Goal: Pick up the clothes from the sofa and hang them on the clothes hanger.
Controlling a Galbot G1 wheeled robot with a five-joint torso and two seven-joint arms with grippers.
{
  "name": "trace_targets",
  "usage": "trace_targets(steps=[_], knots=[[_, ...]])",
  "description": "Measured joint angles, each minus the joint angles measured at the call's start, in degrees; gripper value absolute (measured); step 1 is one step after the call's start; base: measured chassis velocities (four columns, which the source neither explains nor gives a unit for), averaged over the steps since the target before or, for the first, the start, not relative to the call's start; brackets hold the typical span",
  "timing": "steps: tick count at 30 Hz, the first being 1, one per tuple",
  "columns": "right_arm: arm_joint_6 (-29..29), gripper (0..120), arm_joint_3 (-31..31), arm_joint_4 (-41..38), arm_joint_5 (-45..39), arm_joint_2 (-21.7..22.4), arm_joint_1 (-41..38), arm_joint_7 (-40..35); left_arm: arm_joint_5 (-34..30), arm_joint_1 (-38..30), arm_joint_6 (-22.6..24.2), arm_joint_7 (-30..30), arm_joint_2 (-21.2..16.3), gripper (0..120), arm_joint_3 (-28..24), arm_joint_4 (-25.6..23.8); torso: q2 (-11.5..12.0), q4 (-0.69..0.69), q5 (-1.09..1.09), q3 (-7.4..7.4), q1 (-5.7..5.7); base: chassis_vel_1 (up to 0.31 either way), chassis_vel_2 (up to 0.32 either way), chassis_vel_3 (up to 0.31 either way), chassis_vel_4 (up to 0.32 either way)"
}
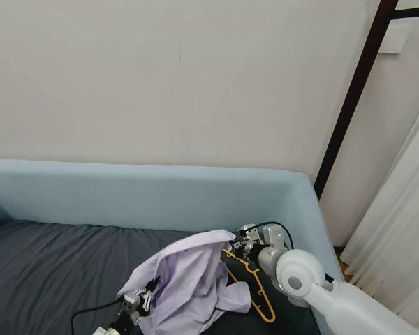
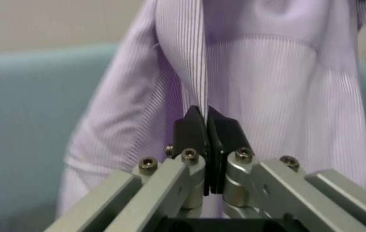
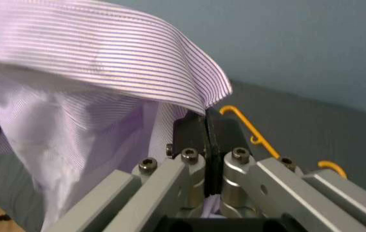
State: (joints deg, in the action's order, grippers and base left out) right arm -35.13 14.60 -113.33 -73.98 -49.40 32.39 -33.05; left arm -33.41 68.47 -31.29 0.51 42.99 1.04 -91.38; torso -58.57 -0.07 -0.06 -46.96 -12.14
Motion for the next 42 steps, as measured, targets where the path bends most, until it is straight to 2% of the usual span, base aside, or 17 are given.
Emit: trace_targets(steps=[4,6,7,8,9,10,11,13,15,18,23,27,28,32,34,38,42], knots=[[0.3,0,-0.5,-0.8,-3.2,1.1,-5.8,0.6,-9.7,-4.9,5.2,-1.7,-16.3,0,1.9,-12.0,0.0,-0.01,0.03,0.00,0.00,0.000,0.000,0.000,0.000],[0.4,0,-0.7,-0.8,-3.5,1.2,-6.7,0.8,-11.3,-5.5,5.9,-1.7,-18.5,0,2.4,-13.3,0.0,-0.01,0.06,0.00,0.00,0.000,0.000,0.000,0.000],[0.4,0,-0.9,-0.7,-3.7,1.3,-7.7,1.1,-13.0,-6.0,6.5,-1.5,-21.0,0,3.0,-14.6,0.0,0.00,0.02,0.00,-0.01,0.000,0.000,0.000,0.000],[0.5,0,-1.4,-0.4,-4.3,1.6,-9.8,1.6,-15.8,-7.0,7.2,-0.9,-25.7,0,4.2,-16.5,0.0,0.00,0.02,0.00,-0.01,0.000,0.000,0.000,0.000],[0.5,0,-1.5,-0.3,-4.4,1.7,-10.3,1.7,-16.5,-7.2,7.3,-0.7,-26.8,0,4.5,-16.9,0.0,0.00,0.03,0.00,-0.01,0.000,0.000,0.000,0.000],[0.5,0,-2.0,-0.3,-5.3,2.1,-11.9,1.8,-18.3,-7.7,7.4,0.1,-30.3,0,5.4,-17.9,0.0,0.01,0.03,0.00,-0.01,0.000,0.000,0.000,0.000],[0.5,0,-2.0,-0.3,-5.3,2.1,-11.9,1.8,-18.3,-7.7,7.4,0.1,-30.3,0,5.4,-17.9,0.0,0.01,0.03,0.00,-0.01,0.000,0.000,0.000,0.000],[0.4,0,-2.7,-0.5,-6.5,3.0,-13.9,2.0,-20.1,-8.1,7.4,0.8,-34.4,0,6.2,-19.0,0.0,0.02,0.00,0.00,-0.01,0.000,0.000,0.000,0.000],[0.2,0,-3.4,-1.2,-7.4,4.1,-14.8,2.0,-21.0,-8.4,7.4,0.9,-36.2,0,7.2,-19.8,0.0,0.02,0.01,0.00,-0.01,0.000,0.000,0.000,0.000],[-0.6,0,-7.0,-5.5,-10.1,8.2,-15.3,1.9,-22.6,-8.8,7.5,0.2,-40.2,0,10.6,-23.3,0.0,-0.02,0.03,0.00,-0.01,0.000,0.000,0.000,0.000],[-0.9,0,-10.6,-10.5,-11.7,11.5,-15.2,1.5,-19.3,-8.6,10.7,-7.8,-41.6,0,13.9,-27.5,0.0,-0.01,0.02,0.00,-0.01,0.000,0.000,0.000,0.000],[-0.8,0,-16.5,-19.6,-14.7,17.3,-11.9,-0.4,-19.6,-7.9,17.9,-21.0,-41.7,0,20.3,-35.3,0.0,-0.01,0.02,0.01,0.00,0.000,0.000,0.000,0.000],[-0.8,0,-16.5,-19.6,-14.7,17.3,-11.9,-0.4,-19.6,-7.9,17.9,-21.0,-41.7,0,20.3,-35.3,0.0,-0.01,0.02,0.01,0.00,0.000,0.000,0.000,0.000],[-1.5,0,-19.4,-23.7,-19.5,21.4,-10.3,-4.0,-23.2,-8.0,25.4,-28.5,-42.5,0,24.3,-43.3,0.0,-0.01,0.05,0.01,0.01,0.000,0.000,0.000,0.000],[-1.9,0,-19.7,-24.0,-20.6,21.7,-10.3,-4.9,-23.8,-8.1,26.8,-29.6,-42.5,0,24.6,-44.4,0.0,0.00,0.05,0.01,0.00,0.000,0.000,0.000,0.000],[-4.9,0,-23.4,-26.8,-29.9,25.1,-9.9,-12.4,-26.2,-7.5,34.4,-37.3,-41.2,0,25.2,-50.7,0.0,-0.01,0.03,0.01,0.01,0.000,0.000,0.000,0.000],[-6.2,0,-24.6,-27.7,-34.3,25.1,-9.9,-17.2,-26.8,-6.3,37.8,-40.6,-38.8,0,24.7,-52.2,0.0,-0.02,0.02,0.02,0.01,0.000,0.000,0.000,0.000]])
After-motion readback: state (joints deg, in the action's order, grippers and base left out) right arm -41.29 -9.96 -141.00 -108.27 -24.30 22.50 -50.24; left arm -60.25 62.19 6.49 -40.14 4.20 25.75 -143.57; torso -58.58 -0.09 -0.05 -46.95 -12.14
